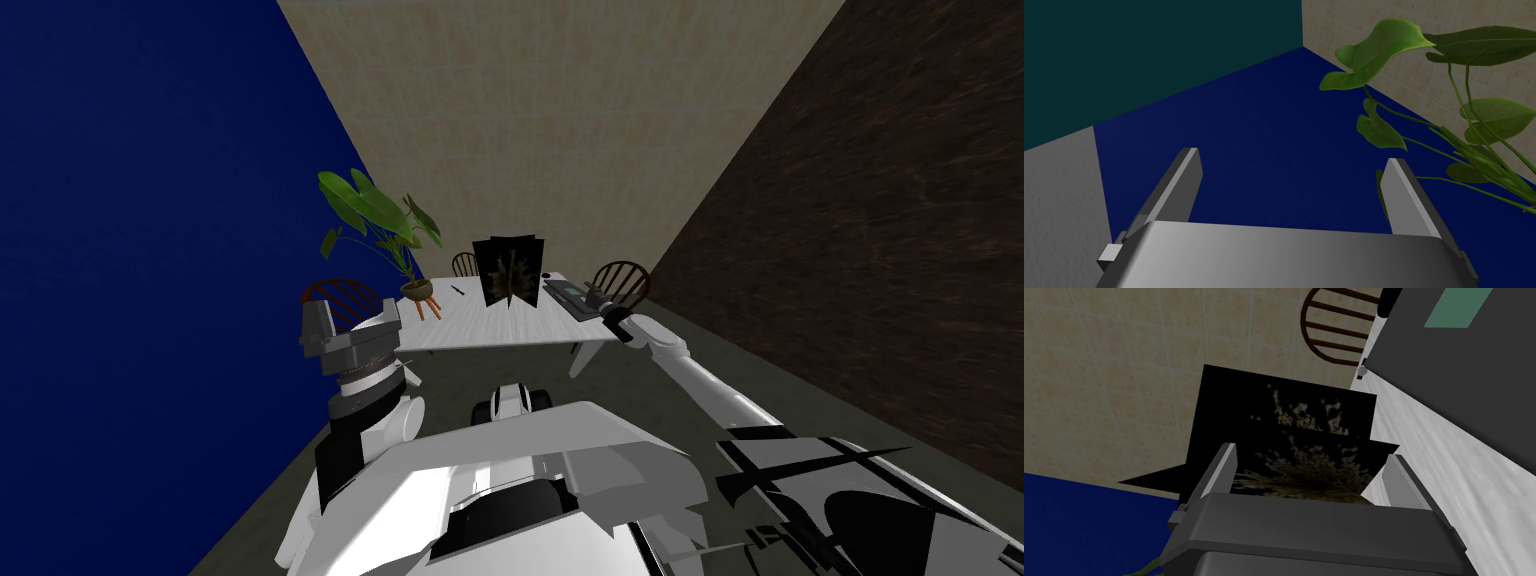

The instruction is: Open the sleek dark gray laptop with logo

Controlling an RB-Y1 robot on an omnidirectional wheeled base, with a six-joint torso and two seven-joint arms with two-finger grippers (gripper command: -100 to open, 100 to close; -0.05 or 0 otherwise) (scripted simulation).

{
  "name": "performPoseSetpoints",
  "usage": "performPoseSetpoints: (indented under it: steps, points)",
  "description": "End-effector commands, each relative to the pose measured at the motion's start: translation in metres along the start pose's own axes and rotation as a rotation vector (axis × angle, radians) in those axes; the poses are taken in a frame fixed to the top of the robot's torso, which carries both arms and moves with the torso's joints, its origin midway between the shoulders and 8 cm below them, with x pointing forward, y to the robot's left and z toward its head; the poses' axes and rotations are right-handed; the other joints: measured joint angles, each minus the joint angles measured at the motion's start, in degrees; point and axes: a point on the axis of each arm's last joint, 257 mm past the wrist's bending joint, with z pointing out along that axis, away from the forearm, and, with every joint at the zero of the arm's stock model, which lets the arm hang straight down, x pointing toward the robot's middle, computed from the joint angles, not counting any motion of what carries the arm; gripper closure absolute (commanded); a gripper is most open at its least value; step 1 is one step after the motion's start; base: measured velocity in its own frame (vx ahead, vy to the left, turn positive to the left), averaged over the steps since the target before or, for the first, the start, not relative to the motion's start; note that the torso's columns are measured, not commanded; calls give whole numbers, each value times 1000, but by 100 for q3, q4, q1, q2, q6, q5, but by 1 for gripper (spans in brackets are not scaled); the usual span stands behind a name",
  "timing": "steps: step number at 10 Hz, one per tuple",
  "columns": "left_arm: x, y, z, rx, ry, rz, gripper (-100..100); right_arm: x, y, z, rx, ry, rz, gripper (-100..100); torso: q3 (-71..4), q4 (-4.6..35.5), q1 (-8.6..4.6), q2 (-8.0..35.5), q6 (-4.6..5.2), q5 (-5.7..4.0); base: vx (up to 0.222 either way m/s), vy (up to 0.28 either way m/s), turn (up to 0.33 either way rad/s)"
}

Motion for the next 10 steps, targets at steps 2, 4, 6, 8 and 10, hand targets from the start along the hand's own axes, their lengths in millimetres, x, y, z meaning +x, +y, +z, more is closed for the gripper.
performPoseSetpoints:
  steps: [2,4,6,8,10]
  points:
    - [0,0,0,0,0,0,0,19,-20,1,1,-4,3,-100,-3,-2,3,-4,0,1,0,45,-8]
    - [0,0,0,0,0,0,0,22,-23,2,1,-3,2,-100,0,0,8,0,0,3,1,36,-7]
    - [0,0,0,0,0,0,0,22,-23,2,1,-4,3,0,1,0,-4,1,0,-2,0,3,0]
    - [0,0,0,0,0,0,0,22,-23,2,1,-4,3,0,0,0,3,1,0,1,0,0,0]
    - [0,0,0,0,0,0,0,22,-23,2,1,-4,3,0,0,0,7,1,0,2,0,0,0]
